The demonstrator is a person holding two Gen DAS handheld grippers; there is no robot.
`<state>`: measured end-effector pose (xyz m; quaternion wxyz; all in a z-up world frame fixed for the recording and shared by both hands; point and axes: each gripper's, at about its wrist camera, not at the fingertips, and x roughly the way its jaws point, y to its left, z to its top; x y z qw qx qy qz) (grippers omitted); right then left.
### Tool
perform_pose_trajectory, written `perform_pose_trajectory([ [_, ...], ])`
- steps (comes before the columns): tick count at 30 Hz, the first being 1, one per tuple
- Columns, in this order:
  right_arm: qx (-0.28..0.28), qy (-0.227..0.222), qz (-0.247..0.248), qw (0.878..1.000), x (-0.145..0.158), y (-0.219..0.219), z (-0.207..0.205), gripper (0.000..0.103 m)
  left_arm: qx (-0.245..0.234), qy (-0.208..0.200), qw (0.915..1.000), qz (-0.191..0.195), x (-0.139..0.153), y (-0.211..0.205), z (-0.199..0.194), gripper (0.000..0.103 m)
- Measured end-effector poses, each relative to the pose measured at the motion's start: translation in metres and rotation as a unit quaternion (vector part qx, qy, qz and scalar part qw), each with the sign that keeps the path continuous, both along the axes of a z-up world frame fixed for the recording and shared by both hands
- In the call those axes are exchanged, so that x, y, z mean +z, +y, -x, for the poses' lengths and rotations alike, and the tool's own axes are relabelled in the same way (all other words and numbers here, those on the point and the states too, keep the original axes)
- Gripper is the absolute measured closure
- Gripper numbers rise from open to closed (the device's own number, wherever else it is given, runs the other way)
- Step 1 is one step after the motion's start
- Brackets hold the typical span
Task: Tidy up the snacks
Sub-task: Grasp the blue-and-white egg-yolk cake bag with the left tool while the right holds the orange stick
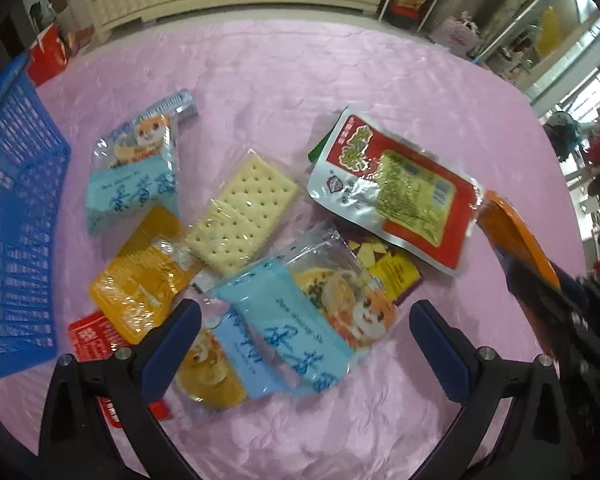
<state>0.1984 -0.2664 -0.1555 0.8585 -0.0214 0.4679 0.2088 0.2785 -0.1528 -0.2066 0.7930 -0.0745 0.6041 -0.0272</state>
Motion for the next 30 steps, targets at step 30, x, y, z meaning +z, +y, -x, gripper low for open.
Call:
perform_pose_trajectory([
  [30, -0.002, 0.003, -0.002, 1.000, 0.022, 0.005, 0.023, 0.083, -0.040, -0.018, 0.9988, -0.018, 0.006, -0.024, 0.011, 0.030],
])
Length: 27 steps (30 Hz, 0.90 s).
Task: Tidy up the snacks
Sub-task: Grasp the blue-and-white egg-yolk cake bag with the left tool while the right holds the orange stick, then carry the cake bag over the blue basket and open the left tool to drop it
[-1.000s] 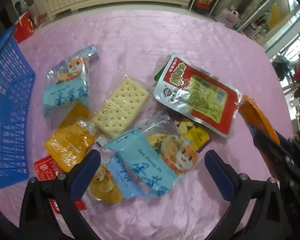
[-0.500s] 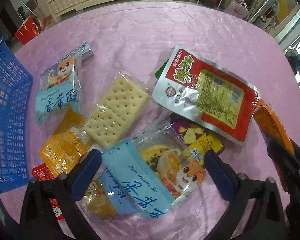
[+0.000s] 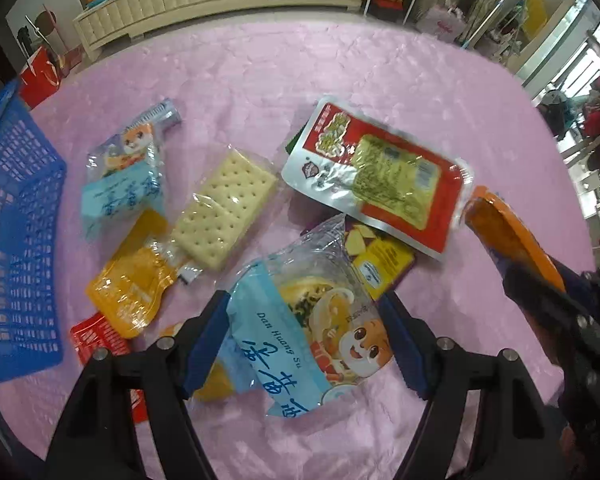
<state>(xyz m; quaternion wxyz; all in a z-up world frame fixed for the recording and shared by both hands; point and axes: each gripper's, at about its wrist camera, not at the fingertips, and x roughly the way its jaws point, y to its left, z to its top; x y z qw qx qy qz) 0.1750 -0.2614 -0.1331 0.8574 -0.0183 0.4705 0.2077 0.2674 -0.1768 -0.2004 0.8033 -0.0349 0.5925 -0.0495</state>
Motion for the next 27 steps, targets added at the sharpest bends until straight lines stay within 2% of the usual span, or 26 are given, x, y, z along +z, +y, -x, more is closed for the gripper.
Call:
perform_pose_trajectory([
  [10, 0.017, -0.053, 0.019, 0.998, 0.057, 0.032, 0.031, 0.083, -0.009, -0.089, 0.9959, 0.018, 0.087, 0.044, 0.047, 0.030],
  [17, 0.029, -0.072, 0.005, 0.997, 0.088, 0.072, 0.043, 0.083, 0.006, -0.119, 0.9915, 0.052, 0.129, 0.099, 0.074, 0.030],
  [22, 0.050, -0.083, -0.004, 0.995, 0.103, 0.109, 0.048, 0.083, 0.013, -0.148, 0.9882, 0.036, 0.156, 0.136, 0.099, 0.030],
  [27, 0.078, -0.098, -0.007, 0.992, 0.114, 0.154, 0.050, 0.083, 0.027, -0.166, 0.9854, 0.028, 0.170, 0.183, 0.114, 0.030],
])
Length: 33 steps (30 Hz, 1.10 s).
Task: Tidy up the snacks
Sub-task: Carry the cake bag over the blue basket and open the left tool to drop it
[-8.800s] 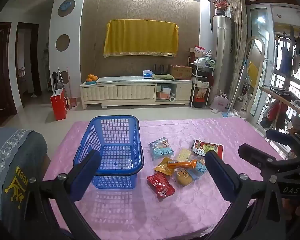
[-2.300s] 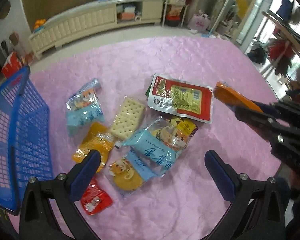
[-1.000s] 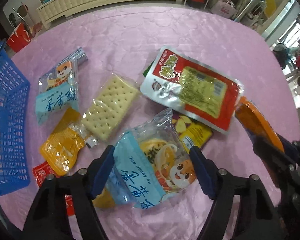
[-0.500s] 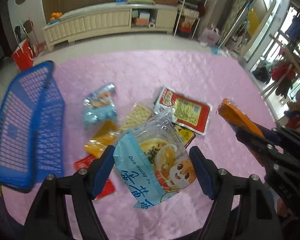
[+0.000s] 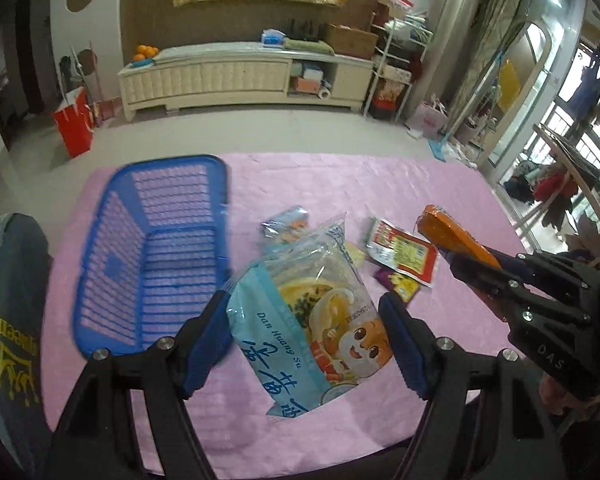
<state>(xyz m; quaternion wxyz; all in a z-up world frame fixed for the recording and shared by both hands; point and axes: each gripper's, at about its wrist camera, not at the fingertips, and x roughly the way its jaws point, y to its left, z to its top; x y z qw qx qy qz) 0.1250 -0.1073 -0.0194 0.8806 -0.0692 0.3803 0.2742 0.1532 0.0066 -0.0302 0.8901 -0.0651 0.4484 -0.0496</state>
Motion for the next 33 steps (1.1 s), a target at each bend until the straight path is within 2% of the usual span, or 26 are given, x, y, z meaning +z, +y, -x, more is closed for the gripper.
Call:
perform_pose_trajectory([
  [8, 0.039, -0.006, -0.003, 0.999, 0.001, 0.069, -0.007, 0.083, 0.022, -0.011, 0.9993, -0.027, 0.009, 0.065, 0.005, 0.030],
  [15, 0.061, 0.000, 0.005, 0.998, -0.005, 0.117, -0.018, 0.083, 0.036, -0.013, 0.9981, -0.049, 0.011, 0.114, -0.010, 0.030],
  [25, 0.077, 0.017, 0.026, 0.997, -0.029, 0.163, -0.054, 0.083, 0.033, 0.001, 0.9980, -0.054, -0.014, 0.148, -0.047, 0.030],
  [33, 0.067, 0.031, 0.034, 0.997, -0.050, 0.173, -0.078, 0.083, 0.019, 0.019, 0.9985, -0.048, -0.038, 0.157, -0.084, 0.029],
])
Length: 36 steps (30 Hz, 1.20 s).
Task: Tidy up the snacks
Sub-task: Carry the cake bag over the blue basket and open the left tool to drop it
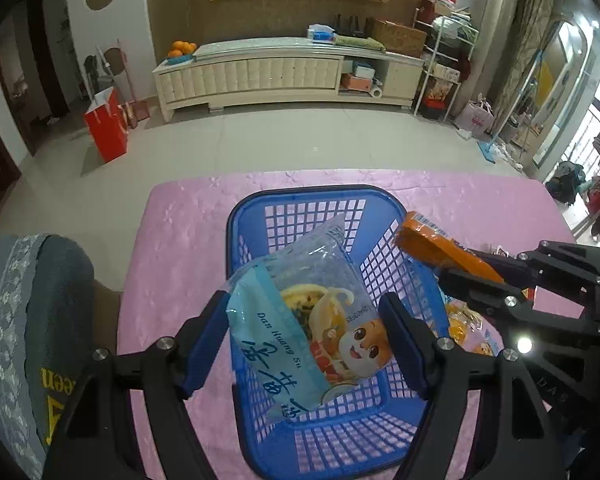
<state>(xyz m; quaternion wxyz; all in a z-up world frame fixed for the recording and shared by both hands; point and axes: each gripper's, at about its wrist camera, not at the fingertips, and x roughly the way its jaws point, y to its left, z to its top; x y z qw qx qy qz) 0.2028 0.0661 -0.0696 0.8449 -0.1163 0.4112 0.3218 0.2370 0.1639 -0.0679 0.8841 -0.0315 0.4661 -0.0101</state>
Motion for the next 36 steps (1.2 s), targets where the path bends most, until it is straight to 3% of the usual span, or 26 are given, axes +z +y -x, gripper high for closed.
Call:
perform_pose_trajectory([
  [7, -0.026, 0.005, 0.000, 1.000, -0.004, -0.006, -0.013, 0.083, -0.012, 0.015, 0.9998, -0.003, -0.016, -0.001, -0.029, 0.027],
  [9, -0.026, -0.003, 0.007, 1.000, -0.002, -0.008, -0.009, 0.083, -0.022, 0.014, 0.9995, -0.020, -0.020, -0.006, -0.038, 0.021],
  [13, -0.018, -0.018, 0.020, 0.999, 0.001, -0.008, -0.005, 0.083, -0.018, -0.003, 0.9981, -0.059, -0.026, -0.009, -0.041, 0.019],
  [20, -0.019, -0.003, 0.011, 1.000, 0.002, -0.004, -0.010, 0.083, -0.005, 0.017, 0.9994, -0.030, -0.027, 0.002, -0.039, 0.019],
  [26, -0.013, 0.020, 0.008, 1.000, -0.002, 0.011, -0.019, 0.083, 0.009, 0.018, 0.9994, -0.028, -0.021, 0.014, -0.020, 0.019],
  [36, -0.015, 0.011, 0.052, 0.998, -0.017, 0.044, -0.023, 0.083, 0.029, 0.021, 0.9993, -0.004, -0.024, 0.039, 0.004, 0.019],
])
